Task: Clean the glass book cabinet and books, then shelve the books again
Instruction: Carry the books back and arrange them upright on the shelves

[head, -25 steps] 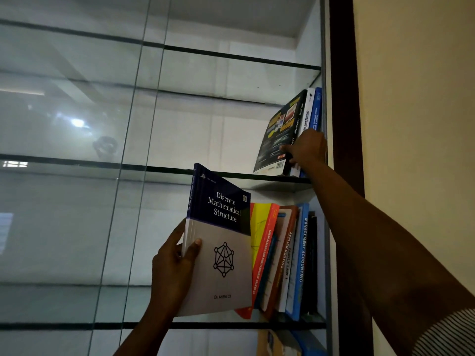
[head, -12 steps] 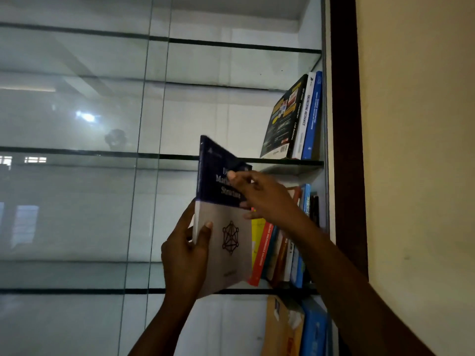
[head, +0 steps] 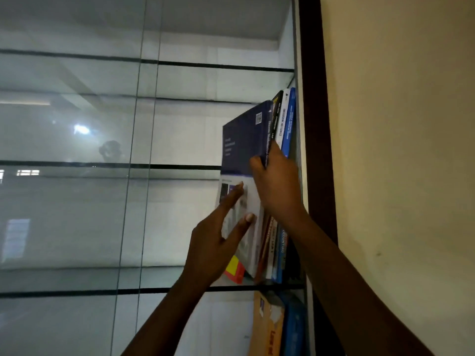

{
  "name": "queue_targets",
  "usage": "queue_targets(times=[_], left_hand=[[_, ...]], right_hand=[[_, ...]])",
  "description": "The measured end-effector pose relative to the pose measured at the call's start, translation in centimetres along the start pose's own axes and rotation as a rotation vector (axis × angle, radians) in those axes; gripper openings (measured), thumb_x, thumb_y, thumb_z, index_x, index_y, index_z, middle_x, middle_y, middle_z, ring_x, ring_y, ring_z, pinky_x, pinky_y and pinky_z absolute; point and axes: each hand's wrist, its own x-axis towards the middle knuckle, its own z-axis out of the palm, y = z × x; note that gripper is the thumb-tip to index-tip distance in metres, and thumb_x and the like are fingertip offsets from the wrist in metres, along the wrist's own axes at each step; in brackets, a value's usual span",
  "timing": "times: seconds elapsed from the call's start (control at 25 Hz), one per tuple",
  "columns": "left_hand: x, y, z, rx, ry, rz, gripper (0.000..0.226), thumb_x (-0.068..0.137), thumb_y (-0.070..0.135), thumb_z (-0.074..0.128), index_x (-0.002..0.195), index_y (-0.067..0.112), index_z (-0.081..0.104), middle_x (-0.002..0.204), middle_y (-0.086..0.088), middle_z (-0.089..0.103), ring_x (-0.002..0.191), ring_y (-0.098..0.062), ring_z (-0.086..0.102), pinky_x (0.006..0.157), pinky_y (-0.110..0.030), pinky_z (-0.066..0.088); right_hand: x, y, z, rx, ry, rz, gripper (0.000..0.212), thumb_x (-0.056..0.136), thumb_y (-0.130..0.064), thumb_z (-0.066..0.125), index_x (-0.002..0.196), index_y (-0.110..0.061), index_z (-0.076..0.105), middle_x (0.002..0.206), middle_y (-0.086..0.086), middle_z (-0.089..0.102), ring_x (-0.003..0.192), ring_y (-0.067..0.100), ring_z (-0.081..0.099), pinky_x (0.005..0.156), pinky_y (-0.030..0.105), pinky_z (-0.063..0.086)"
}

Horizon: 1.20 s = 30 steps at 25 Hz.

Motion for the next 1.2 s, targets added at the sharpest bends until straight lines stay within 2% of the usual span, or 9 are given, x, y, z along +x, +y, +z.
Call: queue_targets(times=[0.08,0.24,0.32,0.44,0.52,0.64,0.84,0.96,1.2], left_hand=[[1.8,0.3,0.1,-0.066,-0.062,0.0,0.053,0.081,0.062,0.043,0.128,0.055,0.021,0.131,0.04,0.025,0.113,0.036,0.022,0.088,0.009,0.022],[6.5,1.1,0.8,-0.024,-0.104,0.08,0.067,0.08,0.065,0.04,0.139,0.046,0.016,0.153,0.019,0.015,0.137,0.008,0.011,0.109,-0.02,0.015],[9.5,1.5,0.9,-0.056,-0.112,0.084,0.066,0.084,0.06,0.043,0.141,0.043,0.016,0.153,0.018,0.014,0.136,0.007,0.011,0.107,-0.022,0.018],[14.1,1.5,1.0,-0.098,-0.133,0.058,0.063,0.088,0.049,0.046,0.144,0.037,0.019,0.155,0.009,0.019,0.139,-0.004,0.018,0.107,-0.026,0.023],[16.7,0.6,1.3,-0.101,-0.164,0.026,0.06,0.092,0.04,0.046,0.146,0.033,0.02,0.156,0.006,0.019,0.142,-0.013,0.02,0.109,-0.028,0.022],[19.9,-1.5,2.3,-0.163,-0.224,-0.072,0.061,0.092,0.041,0.048,0.147,0.034,0.022,0.156,0.005,0.02,0.14,-0.017,0.026,0.107,-0.03,0.027],[23.9,-5.5,4.4,-0.077,-0.301,-0.15,0.069,0.09,0.046,0.051,0.149,0.032,0.016,0.156,0.0,0.022,0.137,-0.023,0.033,0.1,-0.029,0.032],[25.7,-7.5,5.0,-0.127,-0.366,-0.23,0.069,0.091,0.044,0.049,0.149,0.034,0.013,0.155,-0.003,0.023,0.135,-0.028,0.035,0.101,-0.042,0.037],[26.3,-9.1,5.7,-0.338,-0.409,-0.232,0.061,0.095,0.034,0.047,0.147,0.04,0.016,0.155,-0.005,0.024,0.135,-0.037,0.034,0.085,-0.042,0.048]], right_hand=[[1.6,0.0,-1.6,0.062,0.035,0.022,0.029,0.097,-0.015,0.043,0.124,-0.008,0.044,0.103,0.001,0.051,0.078,0.008,0.056,0.065,0.016,0.049],[5.8,0.2,-4.0,0.166,0.115,-0.03,0.03,0.097,-0.012,0.044,0.125,-0.005,0.046,0.114,0.008,0.058,0.092,0.012,0.056,0.06,0.004,0.045],[8.2,-0.1,-4.4,0.164,0.131,-0.055,0.029,0.097,-0.013,0.044,0.124,-0.005,0.046,0.11,0.004,0.056,0.092,0.011,0.055,0.062,0.005,0.045],[12.1,0.1,-3.9,0.141,0.146,-0.063,0.029,0.097,-0.012,0.043,0.125,-0.004,0.046,0.113,0.009,0.056,0.098,0.018,0.056,0.075,0.024,0.048],[14.8,1.3,-3.0,0.078,0.156,-0.05,0.029,0.096,-0.01,0.042,0.125,-0.004,0.046,0.114,0.012,0.057,0.096,0.019,0.056,0.075,0.026,0.045],[18.5,3.8,-1.2,0.069,0.145,0.045,0.029,0.096,-0.011,0.041,0.124,-0.006,0.047,0.116,0.017,0.058,0.1,0.028,0.058,0.08,0.033,0.047],[22.7,7.6,2.5,0.019,0.093,0.162,0.04,0.096,-0.009,0.041,0.135,-0.005,0.038,0.128,0.016,0.052,0.111,0.03,0.053,0.076,0.024,0.04],[24.0,9.9,4.2,0.001,0.003,0.171,0.04,0.098,-0.014,0.04,0.137,-0.007,0.035,0.13,0.016,0.05,0.112,0.029,0.052,0.08,0.028,0.042],[23.6,13.4,3.3,-0.485,-0.181,0.045,0.033,0.091,-0.029,0.056,0.108,-0.002,0.062,0.102,0.012,0.065,0.094,0.024,0.063,0.082,0.029,0.049]])
